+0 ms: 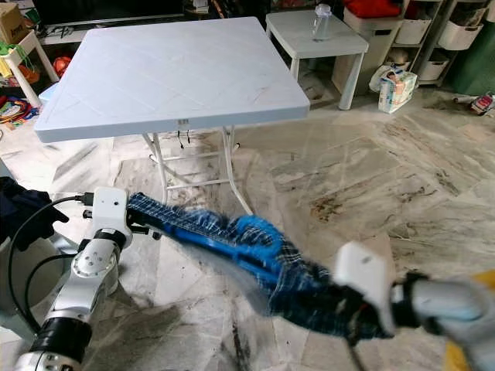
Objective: Hang hanger
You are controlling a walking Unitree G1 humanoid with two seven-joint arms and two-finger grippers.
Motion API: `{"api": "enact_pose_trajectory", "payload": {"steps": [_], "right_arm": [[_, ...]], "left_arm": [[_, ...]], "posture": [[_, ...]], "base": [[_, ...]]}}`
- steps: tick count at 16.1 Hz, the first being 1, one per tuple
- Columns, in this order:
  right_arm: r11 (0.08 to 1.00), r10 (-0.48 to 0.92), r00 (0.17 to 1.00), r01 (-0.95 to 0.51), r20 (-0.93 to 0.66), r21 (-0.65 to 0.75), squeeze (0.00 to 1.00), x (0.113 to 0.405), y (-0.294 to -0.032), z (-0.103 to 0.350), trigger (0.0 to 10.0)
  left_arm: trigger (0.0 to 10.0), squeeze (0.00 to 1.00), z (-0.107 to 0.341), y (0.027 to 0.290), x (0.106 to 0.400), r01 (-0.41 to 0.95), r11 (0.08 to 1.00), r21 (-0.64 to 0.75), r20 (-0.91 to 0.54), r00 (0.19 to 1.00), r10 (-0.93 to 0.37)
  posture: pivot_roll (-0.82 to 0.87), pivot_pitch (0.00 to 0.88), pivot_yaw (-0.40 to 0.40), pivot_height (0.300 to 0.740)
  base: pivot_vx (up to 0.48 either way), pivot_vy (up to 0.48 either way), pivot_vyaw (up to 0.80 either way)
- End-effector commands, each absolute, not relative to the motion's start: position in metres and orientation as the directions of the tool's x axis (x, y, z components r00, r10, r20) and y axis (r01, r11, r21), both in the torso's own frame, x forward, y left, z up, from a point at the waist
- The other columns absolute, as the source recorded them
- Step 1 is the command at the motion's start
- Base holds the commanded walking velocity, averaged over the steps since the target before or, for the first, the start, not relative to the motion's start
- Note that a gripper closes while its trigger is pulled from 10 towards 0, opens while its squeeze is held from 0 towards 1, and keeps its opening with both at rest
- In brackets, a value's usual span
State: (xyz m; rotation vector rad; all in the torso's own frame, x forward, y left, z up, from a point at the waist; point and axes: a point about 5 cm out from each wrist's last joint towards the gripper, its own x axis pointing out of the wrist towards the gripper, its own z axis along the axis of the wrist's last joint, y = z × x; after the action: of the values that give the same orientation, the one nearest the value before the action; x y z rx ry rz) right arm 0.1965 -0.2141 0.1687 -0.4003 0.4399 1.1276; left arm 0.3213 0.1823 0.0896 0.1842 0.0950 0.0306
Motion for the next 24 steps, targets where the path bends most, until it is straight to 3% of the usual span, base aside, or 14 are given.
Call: {"api": "enact_pose_trajectory", "payload": {"steps": [1, 7, 10, 11, 12, 14, 17, 18, 21, 24], "right_arm": [[0.347, 0.793, 0.338, -0.934, -0.507, -0.081, 0.00, 0.196, -0.220, 0.182, 10.0], [0.376, 0.899, 0.375, -0.926, -0.227, -0.043, 0.00, 0.208, -0.206, 0.218, 10.0], [0.577, 0.779, 0.603, -0.797, -0.170, -0.178, 0.00, 0.241, -0.192, 0.204, 10.0], [0.619, 0.711, 0.671, -0.739, -0.210, -0.266, 0.00, 0.250, -0.189, 0.192, 10.0], [0.628, 0.657, 0.708, -0.704, -0.260, -0.331, 0.00, 0.254, -0.186, 0.177, 10.0], [0.638, 0.653, 0.711, -0.702, -0.261, -0.315, 0.00, 0.252, -0.179, 0.163, 10.0], [0.576, 0.613, 0.715, -0.696, -0.337, -0.429, 0.00, 0.248, -0.177, 0.136, 10.0], [0.515, 0.597, 0.706, -0.701, -0.381, -0.493, 0.00, 0.248, -0.184, 0.128, 10.0], [0.403, 0.580, 0.665, -0.736, -0.470, -0.544, 0.00, 0.245, -0.208, 0.122, 10.0], [0.355, 0.548, 0.683, -0.713, -0.484, -0.604, 0.00, 0.254, -0.220, 0.122, 10.0]], "left_arm": [[0.0, 0.00, 0.088, 0.200, 0.322, -0.085, 0.984, 0.159, -0.124, 0.987, 0.105], [0.0, 0.00, 0.054, 0.150, 0.308, 0.185, 0.982, 0.037, -0.298, 0.940, -0.166], [0.2, 0.00, 0.052, 0.109, 0.291, 0.465, 0.885, 0.025, -0.304, 0.847, -0.436], [9.2, 0.00, 0.052, 0.097, 0.282, 0.582, 0.812, 0.047, -0.296, 0.784, -0.545], [10.0, 1.00, 0.052, 0.084, 0.271, 0.696, 0.713, 0.085, -0.293, 0.702, -0.649], [10.0, 1.00, 0.051, 0.083, 0.267, 0.716, 0.689, 0.112, -0.286, 0.687, -0.668], [10.0, 1.00, 0.061, 0.080, 0.256, 0.818, 0.558, 0.141, -0.274, 0.574, -0.772], [10.0, 1.00, 0.065, 0.080, 0.249, 0.856, 0.487, 0.175, -0.270, 0.518, -0.812], [10.0, 1.00, 0.076, 0.102, 0.246, 0.870, 0.456, 0.189, -0.234, 0.491, -0.839], [10.0, 1.00, 0.077, 0.109, 0.242, 0.890, 0.412, 0.197, -0.245, 0.451, -0.858]], "posture": [[-0.12, 0.078, 0.001, 0.740], [-0.12, 0.078, 0.001, 0.740], [-0.12, 0.078, -0.002, 0.740], [-0.12, 0.078, -0.005, 0.740], [-0.11, 0.077, -0.007, 0.740], [-0.11, 0.078, -0.005, 0.740], [-0.11, 0.079, -0.006, 0.740], [-0.10, 0.077, -0.007, 0.740], [-0.09, 0.078, -0.004, 0.740], [-0.08, 0.072, 0.002, 0.740]], "base": [[0.000, 0.000, 0.00], [0.000, 0.000, 0.00], [0.000, 0.000, 0.00], [0.000, 0.000, 0.00], [0.000, 0.000, 0.00], [0.000, 0.000, 0.00], [0.000, 0.000, 0.00], [0.000, 0.000, 0.00], [0.000, 0.000, 0.00], [0.000, 0.000, 0.00]]}}
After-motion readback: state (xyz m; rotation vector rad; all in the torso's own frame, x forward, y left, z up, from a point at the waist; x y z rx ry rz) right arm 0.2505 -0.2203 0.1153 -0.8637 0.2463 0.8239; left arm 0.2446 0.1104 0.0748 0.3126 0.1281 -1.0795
